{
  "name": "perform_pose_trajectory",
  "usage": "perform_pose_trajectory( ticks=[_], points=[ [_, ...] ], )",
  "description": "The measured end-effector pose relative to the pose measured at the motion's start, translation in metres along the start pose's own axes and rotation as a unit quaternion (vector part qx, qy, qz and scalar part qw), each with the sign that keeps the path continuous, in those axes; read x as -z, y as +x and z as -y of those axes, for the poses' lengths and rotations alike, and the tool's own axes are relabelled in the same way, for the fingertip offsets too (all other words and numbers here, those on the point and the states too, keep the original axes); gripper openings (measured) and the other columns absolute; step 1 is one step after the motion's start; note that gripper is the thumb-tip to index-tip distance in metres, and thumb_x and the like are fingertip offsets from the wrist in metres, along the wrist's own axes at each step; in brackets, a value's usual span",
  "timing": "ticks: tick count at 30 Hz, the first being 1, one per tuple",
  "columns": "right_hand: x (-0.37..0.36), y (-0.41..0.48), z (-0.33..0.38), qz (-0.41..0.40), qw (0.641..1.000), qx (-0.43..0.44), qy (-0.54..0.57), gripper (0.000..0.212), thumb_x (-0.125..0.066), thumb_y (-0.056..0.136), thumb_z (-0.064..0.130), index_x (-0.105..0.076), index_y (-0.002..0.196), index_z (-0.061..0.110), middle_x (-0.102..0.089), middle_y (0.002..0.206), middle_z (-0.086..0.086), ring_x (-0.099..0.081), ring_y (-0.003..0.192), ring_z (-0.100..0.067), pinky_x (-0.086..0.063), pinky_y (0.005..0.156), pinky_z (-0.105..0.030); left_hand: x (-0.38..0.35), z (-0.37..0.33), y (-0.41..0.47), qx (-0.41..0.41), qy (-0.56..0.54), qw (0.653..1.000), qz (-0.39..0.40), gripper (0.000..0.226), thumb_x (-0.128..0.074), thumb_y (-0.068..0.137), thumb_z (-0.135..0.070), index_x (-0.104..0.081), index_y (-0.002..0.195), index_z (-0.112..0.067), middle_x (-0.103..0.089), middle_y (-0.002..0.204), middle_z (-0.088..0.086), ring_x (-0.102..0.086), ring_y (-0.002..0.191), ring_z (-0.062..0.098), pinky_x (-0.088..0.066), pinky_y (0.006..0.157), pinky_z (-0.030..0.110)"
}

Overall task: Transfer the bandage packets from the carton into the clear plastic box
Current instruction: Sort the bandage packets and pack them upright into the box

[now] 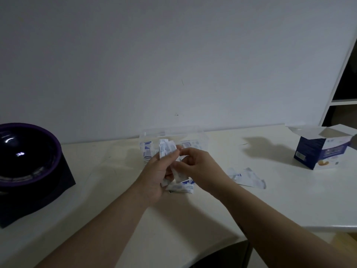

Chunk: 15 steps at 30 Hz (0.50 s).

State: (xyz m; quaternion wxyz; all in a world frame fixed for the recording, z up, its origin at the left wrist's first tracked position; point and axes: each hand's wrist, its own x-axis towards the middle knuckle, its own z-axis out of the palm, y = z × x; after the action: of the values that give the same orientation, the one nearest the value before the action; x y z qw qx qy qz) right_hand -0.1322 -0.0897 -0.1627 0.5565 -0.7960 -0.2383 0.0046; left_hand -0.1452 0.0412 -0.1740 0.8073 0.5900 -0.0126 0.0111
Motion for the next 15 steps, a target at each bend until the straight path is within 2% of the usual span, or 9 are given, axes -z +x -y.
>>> perform_pose_trajectory(
  ticks=[2,4,6,8,10,12,15],
  points=[
    [0.002,0.003,-0.001,-0.010,1.000,0.001,-0.008,0.019,-0.065,0.087,0.029,-0.064,0.100,0.015,-0.067,0.073,-0.002,-0.059,0.064,-0.008,-0.047,0.065,-0.026,-0.002,-0.003,0.001,-0.003,-0.024,0.999,-0.038,0.017,-0.053,0.093,-0.022,-0.069,0.087,-0.021,-0.069,0.077,0.002,-0.064,0.066,0.015,-0.046,0.064,0.031],
    [0.006,0.005,-0.003,0.009,0.995,-0.005,-0.101,0.020,-0.061,0.090,0.031,-0.066,0.099,0.014,-0.067,0.085,0.001,-0.058,0.072,-0.008,-0.047,0.069,-0.025,0.000,-0.006,0.003,-0.025,-0.058,0.993,-0.104,0.022,-0.048,0.097,-0.020,-0.064,0.082,-0.021,-0.066,0.067,-0.005,-0.061,0.064,0.013,-0.039,0.061,0.028],
    [0.007,0.007,-0.006,0.088,0.958,-0.023,-0.271,0.031,-0.063,0.088,0.032,-0.064,0.112,0.013,-0.065,0.102,0.000,-0.056,0.084,-0.010,-0.042,0.075,-0.021,0.008,-0.010,0.007,-0.045,-0.093,0.980,-0.169,0.022,-0.045,0.098,-0.021,-0.060,0.081,-0.022,-0.063,0.059,-0.009,-0.057,0.066,0.012,-0.037,0.060,0.026],
    [0.004,0.009,-0.007,0.167,0.913,-0.052,-0.369,0.041,-0.067,0.084,0.032,-0.061,0.120,0.012,-0.063,0.113,-0.003,-0.057,0.096,-0.015,-0.041,0.079,-0.021,0.017,-0.013,0.009,-0.062,-0.122,0.968,-0.211,0.023,-0.045,0.098,-0.022,-0.059,0.079,-0.022,-0.058,0.055,-0.010,-0.054,0.057,0.008,-0.038,0.054,0.023],
    [0.001,0.013,-0.005,0.201,0.898,-0.076,-0.384,0.039,-0.069,0.082,0.028,-0.063,0.116,0.010,-0.064,0.112,-0.005,-0.058,0.094,-0.018,-0.044,0.077,-0.024,0.023,-0.017,0.011,-0.083,-0.157,0.958,-0.226,0.025,-0.043,0.099,-0.021,-0.057,0.078,-0.019,-0.048,0.046,-0.010,-0.047,0.047,0.006,-0.039,0.051,0.020],
    [0.001,0.017,-0.002,0.213,0.895,-0.090,-0.380,0.033,-0.069,0.081,0.027,-0.067,0.108,0.008,-0.068,0.100,-0.006,-0.057,0.081,-0.017,-0.045,0.070,-0.025,0.027,-0.020,0.013,-0.096,-0.193,0.949,-0.231,0.025,-0.041,0.100,-0.020,-0.054,0.079,-0.017,-0.038,0.042,-0.010,-0.039,0.041,0.005,-0.040,0.051,0.019],
    [0.005,0.018,-0.001,0.217,0.898,-0.099,-0.371,0.028,-0.062,0.086,0.028,-0.069,0.102,0.006,-0.064,0.085,-0.004,-0.054,0.070,-0.015,-0.043,0.062,-0.023,0.034,-0.020,0.015,-0.104,-0.203,0.943,-0.244,0.023,-0.041,0.099,-0.018,-0.053,0.079,-0.017,-0.032,0.050,-0.008,-0.028,0.038,0.004,-0.030,0.039,0.015]
  ],
)
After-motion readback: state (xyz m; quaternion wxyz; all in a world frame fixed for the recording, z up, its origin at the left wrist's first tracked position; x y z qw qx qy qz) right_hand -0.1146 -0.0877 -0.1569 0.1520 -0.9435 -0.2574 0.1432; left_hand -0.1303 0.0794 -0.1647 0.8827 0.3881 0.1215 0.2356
